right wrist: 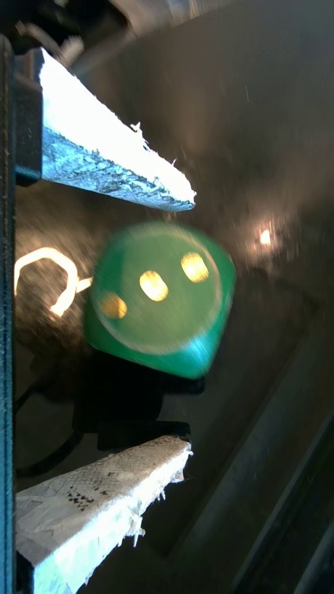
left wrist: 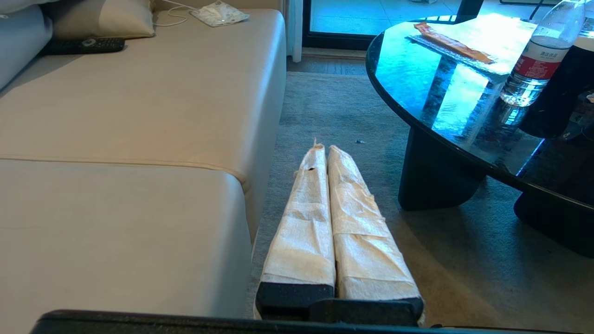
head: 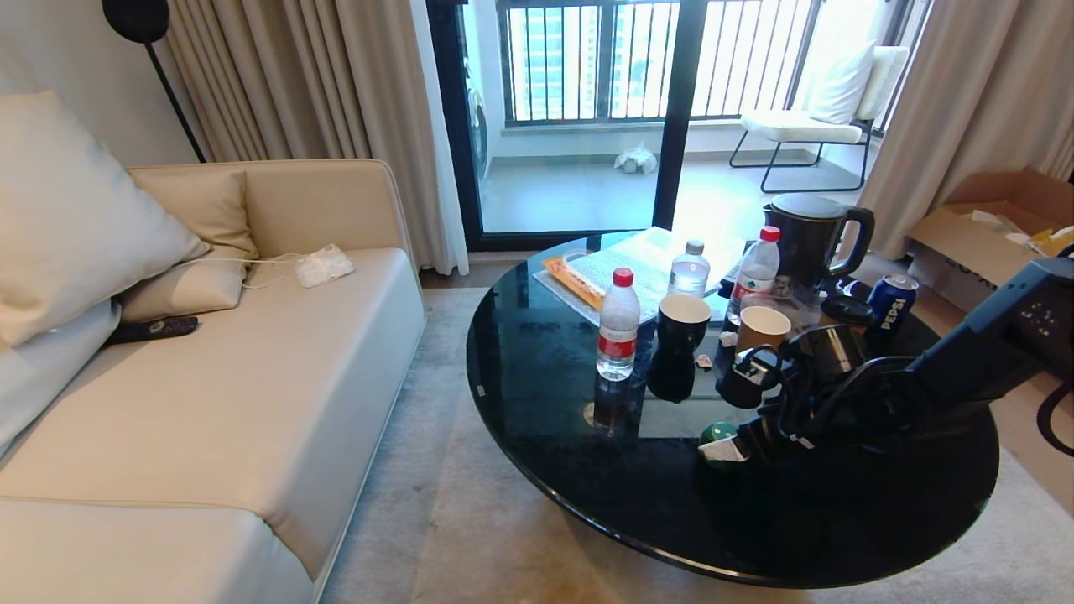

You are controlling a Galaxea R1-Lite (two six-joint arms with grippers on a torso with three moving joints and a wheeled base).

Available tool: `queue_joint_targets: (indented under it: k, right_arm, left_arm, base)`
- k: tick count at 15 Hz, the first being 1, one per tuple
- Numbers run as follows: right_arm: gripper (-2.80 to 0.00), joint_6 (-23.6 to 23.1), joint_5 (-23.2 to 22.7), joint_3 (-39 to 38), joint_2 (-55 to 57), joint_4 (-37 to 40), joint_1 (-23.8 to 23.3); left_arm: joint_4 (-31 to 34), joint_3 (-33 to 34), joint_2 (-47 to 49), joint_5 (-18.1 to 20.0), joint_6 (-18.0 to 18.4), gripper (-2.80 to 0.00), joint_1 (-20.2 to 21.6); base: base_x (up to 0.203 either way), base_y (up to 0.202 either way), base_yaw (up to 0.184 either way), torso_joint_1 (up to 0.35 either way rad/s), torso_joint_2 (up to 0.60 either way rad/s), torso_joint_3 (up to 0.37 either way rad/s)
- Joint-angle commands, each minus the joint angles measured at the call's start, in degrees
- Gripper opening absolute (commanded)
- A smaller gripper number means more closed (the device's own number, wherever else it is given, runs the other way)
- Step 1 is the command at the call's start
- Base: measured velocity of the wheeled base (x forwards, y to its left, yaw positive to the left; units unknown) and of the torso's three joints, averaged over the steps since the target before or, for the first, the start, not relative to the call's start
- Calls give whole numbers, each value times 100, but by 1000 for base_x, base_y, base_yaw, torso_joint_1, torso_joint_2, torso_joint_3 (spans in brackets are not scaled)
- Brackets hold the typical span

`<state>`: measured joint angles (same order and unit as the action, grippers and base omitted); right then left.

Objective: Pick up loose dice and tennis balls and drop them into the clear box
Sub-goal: Pick up toys out of the box

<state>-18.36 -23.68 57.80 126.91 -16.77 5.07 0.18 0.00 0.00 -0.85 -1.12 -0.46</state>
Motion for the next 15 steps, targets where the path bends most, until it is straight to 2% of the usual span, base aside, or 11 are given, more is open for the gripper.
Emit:
queue_joint_targets:
  k: [1,4,5,6,10,15]
  right_arm:
    - [0,-10,98,37,122,-12,11]
    - [0,-17,93,64,194,-198,20]
    - [-185,-19,94,55,225,-311,19]
    - [-280,-19,115,15,247,-366,35]
    - [-280,-10,403,-269,-26,-380,39]
    - [-280,91,618,-1177,-1385,-296,-40]
  left_arm:
    - [0,0,0,-3,-2,-280,2]
    - [0,0,0,-3,-2,-280,2]
    - [0,0,0,-3,-2,-280,2]
    - [0,0,0,-3,-2,-280,2]
    - [0,0,0,-3,-11,-280,2]
    - [0,0,0,-3,-2,-280,2]
  base:
    - [0,0,0,0,0,0]
    - [0,0,0,0,0,0]
    - [0,0,0,0,0,0]
    - [0,0,0,0,0,0]
    - [0,0,0,0,0,0]
    - [0,0,0,0,0,0]
